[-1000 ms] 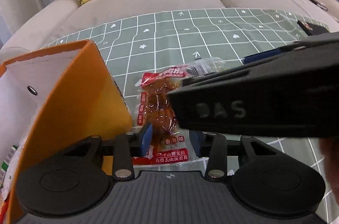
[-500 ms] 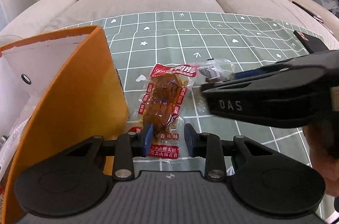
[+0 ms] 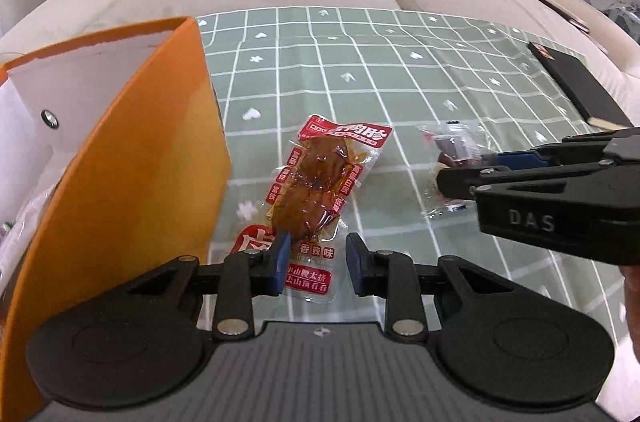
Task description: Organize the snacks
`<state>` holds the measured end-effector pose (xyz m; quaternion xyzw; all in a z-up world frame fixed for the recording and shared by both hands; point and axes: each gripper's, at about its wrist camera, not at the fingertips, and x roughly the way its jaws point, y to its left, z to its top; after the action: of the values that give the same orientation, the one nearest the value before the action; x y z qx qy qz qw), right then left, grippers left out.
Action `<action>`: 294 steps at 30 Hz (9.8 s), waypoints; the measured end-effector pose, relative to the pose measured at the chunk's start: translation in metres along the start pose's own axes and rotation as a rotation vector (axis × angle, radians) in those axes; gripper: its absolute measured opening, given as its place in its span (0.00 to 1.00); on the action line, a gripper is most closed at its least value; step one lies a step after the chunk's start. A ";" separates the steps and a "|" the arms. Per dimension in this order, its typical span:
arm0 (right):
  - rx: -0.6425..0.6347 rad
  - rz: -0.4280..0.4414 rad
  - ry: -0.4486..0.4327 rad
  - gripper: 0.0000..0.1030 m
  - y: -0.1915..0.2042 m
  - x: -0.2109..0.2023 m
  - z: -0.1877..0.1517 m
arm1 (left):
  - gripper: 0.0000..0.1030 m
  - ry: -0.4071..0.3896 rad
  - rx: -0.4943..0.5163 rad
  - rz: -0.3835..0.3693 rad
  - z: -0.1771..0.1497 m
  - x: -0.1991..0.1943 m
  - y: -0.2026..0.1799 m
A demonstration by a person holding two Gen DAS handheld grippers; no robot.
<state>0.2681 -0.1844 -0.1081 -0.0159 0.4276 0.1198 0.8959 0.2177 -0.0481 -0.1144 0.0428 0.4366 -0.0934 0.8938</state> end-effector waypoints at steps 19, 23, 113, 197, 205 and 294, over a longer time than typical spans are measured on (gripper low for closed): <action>0.094 -0.045 0.027 0.29 -0.004 -0.071 -0.056 | 0.41 -0.059 0.119 -0.015 -0.026 -0.047 -0.011; 0.112 -0.025 0.026 0.30 -0.008 -0.066 -0.053 | 0.57 -0.073 0.190 -0.002 -0.008 -0.039 -0.015; 0.168 0.071 0.173 0.30 0.022 -0.086 -0.089 | 0.78 0.126 0.483 -0.129 -0.049 -0.049 -0.037; -0.372 0.185 -0.131 0.29 0.210 -0.120 0.031 | 0.36 -0.029 -0.152 0.229 0.006 -0.149 0.138; -0.525 0.177 -0.093 0.29 0.230 -0.088 0.039 | 0.36 0.061 -0.106 0.214 0.002 -0.116 0.153; -0.037 0.021 -0.192 0.94 0.147 -0.217 -0.069 | 0.80 -0.168 -0.147 0.320 -0.089 -0.216 0.069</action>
<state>0.0504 -0.0941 0.0266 -0.0164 0.3376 0.1380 0.9310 0.0334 0.0613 0.0010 0.0383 0.3537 0.0785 0.9313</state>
